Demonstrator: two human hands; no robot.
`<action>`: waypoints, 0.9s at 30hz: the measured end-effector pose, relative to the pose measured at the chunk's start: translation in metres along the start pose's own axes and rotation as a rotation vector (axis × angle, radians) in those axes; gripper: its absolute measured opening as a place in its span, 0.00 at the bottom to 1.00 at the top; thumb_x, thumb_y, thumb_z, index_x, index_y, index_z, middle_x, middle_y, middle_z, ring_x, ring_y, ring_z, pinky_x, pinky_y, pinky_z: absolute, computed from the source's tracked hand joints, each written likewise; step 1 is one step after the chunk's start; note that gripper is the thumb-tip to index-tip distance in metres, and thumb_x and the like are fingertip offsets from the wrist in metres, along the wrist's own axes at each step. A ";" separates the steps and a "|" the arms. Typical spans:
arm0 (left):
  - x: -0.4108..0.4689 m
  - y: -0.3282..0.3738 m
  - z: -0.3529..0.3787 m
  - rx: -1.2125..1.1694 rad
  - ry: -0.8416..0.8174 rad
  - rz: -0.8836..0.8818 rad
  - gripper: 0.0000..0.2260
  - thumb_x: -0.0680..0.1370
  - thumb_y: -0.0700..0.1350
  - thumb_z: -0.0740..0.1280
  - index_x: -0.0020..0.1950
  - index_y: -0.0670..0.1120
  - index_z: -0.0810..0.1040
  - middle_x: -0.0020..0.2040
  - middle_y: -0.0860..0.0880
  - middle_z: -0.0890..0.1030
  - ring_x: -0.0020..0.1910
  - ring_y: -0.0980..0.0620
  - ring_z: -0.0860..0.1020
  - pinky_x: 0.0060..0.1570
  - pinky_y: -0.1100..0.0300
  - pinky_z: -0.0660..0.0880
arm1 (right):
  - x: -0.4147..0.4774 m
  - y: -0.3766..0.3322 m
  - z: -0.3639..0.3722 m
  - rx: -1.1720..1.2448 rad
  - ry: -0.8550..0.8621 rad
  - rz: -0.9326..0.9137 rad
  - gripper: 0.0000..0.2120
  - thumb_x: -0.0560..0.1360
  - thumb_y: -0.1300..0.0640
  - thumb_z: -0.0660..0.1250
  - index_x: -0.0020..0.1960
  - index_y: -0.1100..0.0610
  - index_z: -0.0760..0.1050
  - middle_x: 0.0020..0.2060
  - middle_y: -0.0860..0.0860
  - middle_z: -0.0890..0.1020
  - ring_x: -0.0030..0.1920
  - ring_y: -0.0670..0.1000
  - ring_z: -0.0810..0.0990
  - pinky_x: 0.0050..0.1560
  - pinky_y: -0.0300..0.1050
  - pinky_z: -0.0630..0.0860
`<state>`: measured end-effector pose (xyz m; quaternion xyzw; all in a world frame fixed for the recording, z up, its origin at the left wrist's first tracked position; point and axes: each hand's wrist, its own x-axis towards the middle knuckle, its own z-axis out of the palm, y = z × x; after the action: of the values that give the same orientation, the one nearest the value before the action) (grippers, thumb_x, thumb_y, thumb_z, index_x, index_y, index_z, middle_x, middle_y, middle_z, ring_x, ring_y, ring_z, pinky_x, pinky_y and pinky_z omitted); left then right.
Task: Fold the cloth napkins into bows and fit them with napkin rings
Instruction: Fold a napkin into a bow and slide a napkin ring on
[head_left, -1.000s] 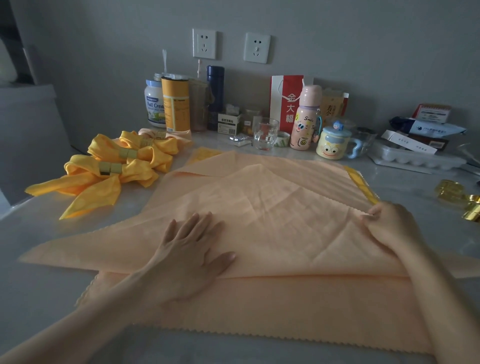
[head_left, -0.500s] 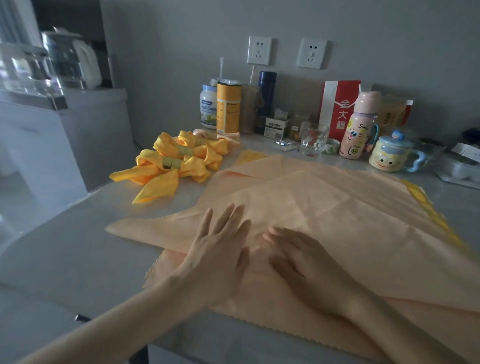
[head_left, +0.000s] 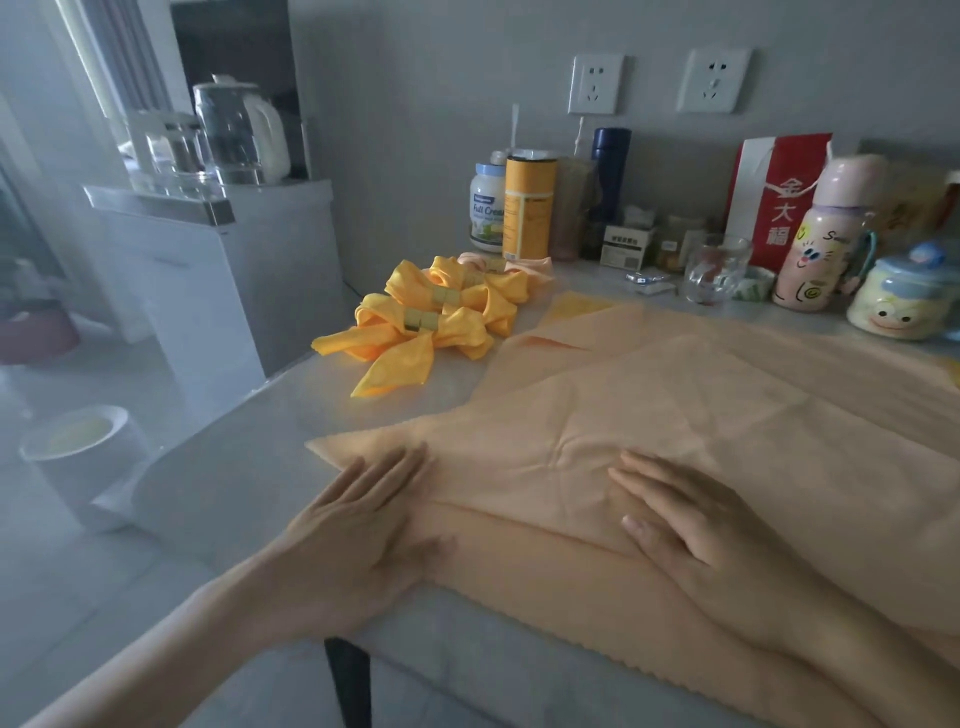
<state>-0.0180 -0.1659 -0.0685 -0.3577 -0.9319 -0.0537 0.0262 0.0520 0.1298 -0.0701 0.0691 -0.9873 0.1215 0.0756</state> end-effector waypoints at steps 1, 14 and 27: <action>-0.004 -0.002 -0.004 -0.012 -0.131 -0.071 0.42 0.55 0.75 0.19 0.67 0.59 0.26 0.67 0.62 0.26 0.65 0.69 0.25 0.60 0.73 0.22 | 0.000 -0.001 0.000 0.004 0.001 0.000 0.51 0.60 0.22 0.27 0.73 0.44 0.60 0.73 0.37 0.56 0.71 0.34 0.50 0.65 0.23 0.39; -0.015 -0.018 -0.045 -0.009 0.069 -0.345 0.57 0.52 0.76 0.19 0.76 0.50 0.39 0.70 0.59 0.35 0.69 0.62 0.31 0.70 0.58 0.30 | -0.001 -0.009 -0.005 -0.031 -0.020 -0.018 0.26 0.78 0.39 0.44 0.75 0.43 0.54 0.74 0.38 0.51 0.73 0.36 0.47 0.62 0.23 0.37; 0.125 0.169 -0.002 -0.104 -0.047 0.281 0.23 0.82 0.48 0.51 0.77 0.49 0.53 0.77 0.51 0.52 0.76 0.54 0.45 0.73 0.50 0.38 | -0.037 0.050 -0.040 0.142 0.086 0.306 0.19 0.81 0.53 0.56 0.71 0.56 0.66 0.69 0.51 0.70 0.69 0.48 0.67 0.63 0.30 0.58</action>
<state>0.0020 0.0413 -0.0419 -0.4868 -0.8689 -0.0892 -0.0069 0.0861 0.1926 -0.0494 -0.0819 -0.9711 0.2041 0.0932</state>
